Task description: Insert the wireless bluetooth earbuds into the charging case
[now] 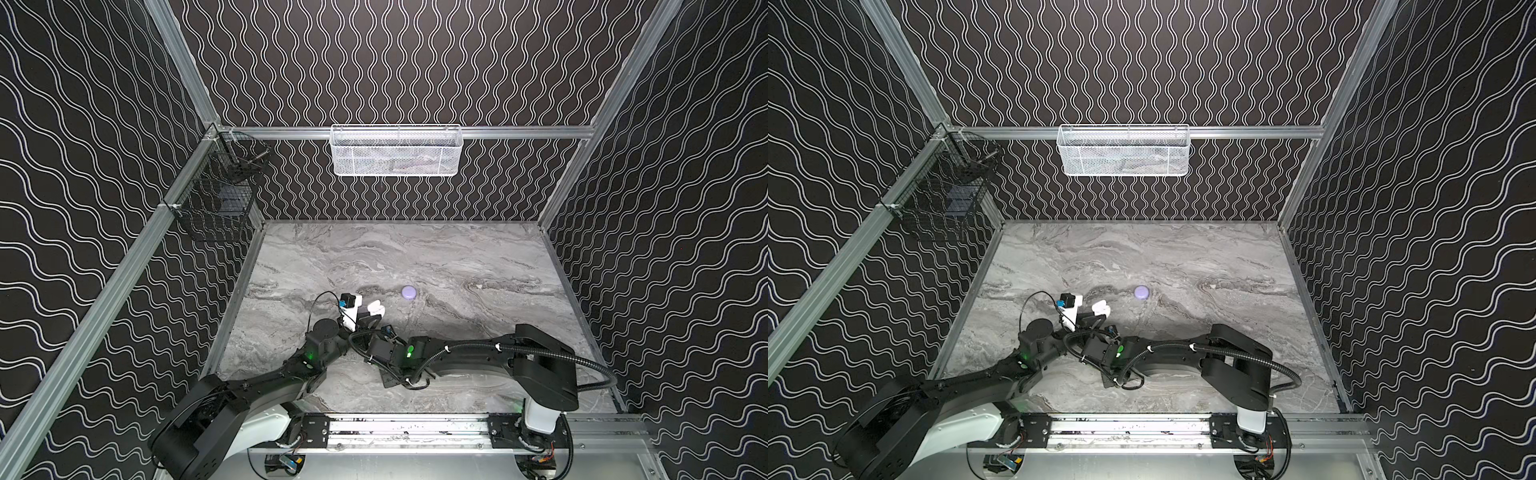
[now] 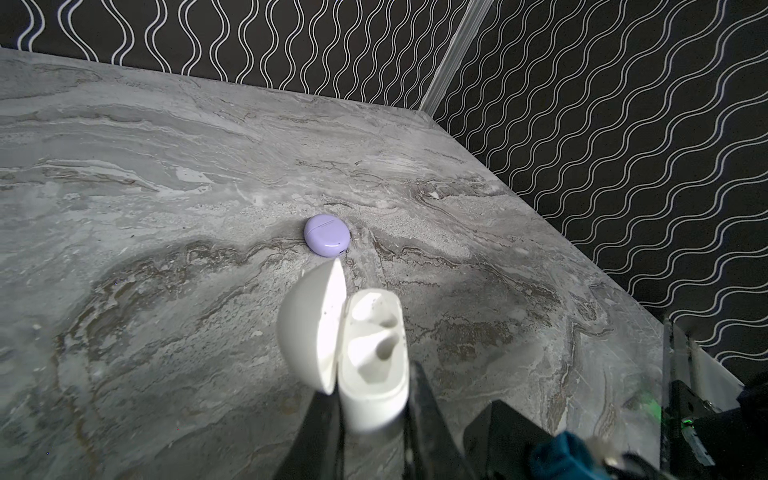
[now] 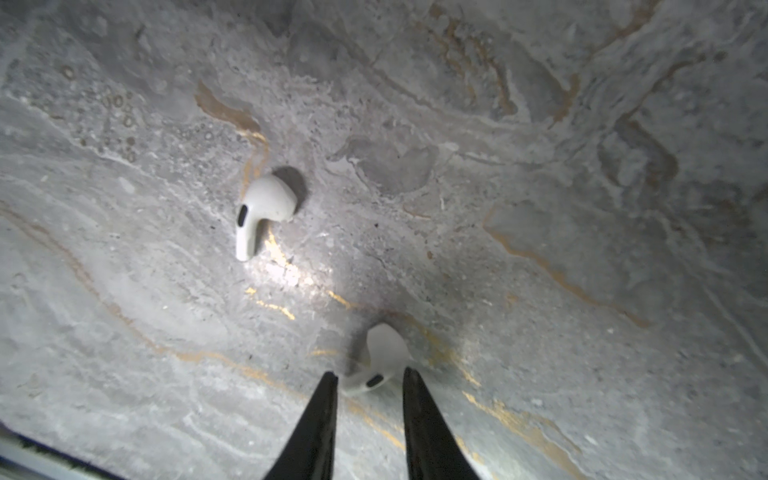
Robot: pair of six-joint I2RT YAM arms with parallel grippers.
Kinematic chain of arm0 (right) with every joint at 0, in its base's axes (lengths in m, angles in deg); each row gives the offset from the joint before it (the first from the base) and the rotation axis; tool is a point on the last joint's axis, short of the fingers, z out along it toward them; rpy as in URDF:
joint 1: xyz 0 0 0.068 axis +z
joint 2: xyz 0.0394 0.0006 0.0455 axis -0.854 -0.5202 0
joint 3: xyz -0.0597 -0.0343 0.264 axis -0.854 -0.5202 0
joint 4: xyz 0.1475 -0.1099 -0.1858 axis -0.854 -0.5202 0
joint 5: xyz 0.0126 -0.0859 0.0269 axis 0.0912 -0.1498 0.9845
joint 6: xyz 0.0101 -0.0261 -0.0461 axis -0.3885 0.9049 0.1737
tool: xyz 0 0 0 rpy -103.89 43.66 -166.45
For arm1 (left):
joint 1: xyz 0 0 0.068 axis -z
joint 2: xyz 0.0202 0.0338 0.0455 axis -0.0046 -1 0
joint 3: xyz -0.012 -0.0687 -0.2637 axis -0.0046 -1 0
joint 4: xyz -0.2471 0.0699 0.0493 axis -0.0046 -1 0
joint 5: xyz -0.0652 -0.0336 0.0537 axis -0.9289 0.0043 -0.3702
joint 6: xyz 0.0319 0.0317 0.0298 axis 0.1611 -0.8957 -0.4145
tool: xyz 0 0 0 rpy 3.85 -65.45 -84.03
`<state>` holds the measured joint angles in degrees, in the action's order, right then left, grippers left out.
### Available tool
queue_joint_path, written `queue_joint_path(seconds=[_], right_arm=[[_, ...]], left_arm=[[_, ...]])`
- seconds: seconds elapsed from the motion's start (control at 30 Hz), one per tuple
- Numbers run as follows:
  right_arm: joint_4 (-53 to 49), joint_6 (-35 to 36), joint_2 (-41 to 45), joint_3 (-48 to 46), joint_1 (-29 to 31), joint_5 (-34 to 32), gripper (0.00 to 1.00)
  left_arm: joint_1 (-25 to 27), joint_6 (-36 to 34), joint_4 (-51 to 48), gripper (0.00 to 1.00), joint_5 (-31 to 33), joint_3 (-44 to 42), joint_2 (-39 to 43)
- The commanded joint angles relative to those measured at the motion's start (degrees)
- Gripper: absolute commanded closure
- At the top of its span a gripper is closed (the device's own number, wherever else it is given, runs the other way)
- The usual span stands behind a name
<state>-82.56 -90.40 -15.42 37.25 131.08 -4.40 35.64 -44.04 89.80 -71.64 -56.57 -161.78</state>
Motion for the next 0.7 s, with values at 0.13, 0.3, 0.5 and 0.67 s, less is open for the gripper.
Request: queue_joint_path(seconds=[0.13, 0.3, 0.5, 0.67], right_arm=[[-2.8, 1.3, -0.6, 1.0, -0.4, -2.2, 0.7], [-3.0, 1.7, -0.8, 0.9, -0.5, -1.8, 0.7], [-2.6, 1.9, 0.3, -0.6, -0.5, -1.4, 0.69], [-2.4, 2.3, 1.3, -1.3, -0.4, -0.7, 0.69]], left_arm=[[-0.1, -0.5, 2.1, 1.0, -0.8, 0.3, 0.0], [-0.1, -0.4, 2.2, 1.0, -0.8, 0.3, -0.2], [-0.2, -0.4, 2.3, 1.0, -1.0, 0.3, -0.2], [-0.2, -0.3, 2.4, 1.0, -1.2, 0.4, -0.4]])
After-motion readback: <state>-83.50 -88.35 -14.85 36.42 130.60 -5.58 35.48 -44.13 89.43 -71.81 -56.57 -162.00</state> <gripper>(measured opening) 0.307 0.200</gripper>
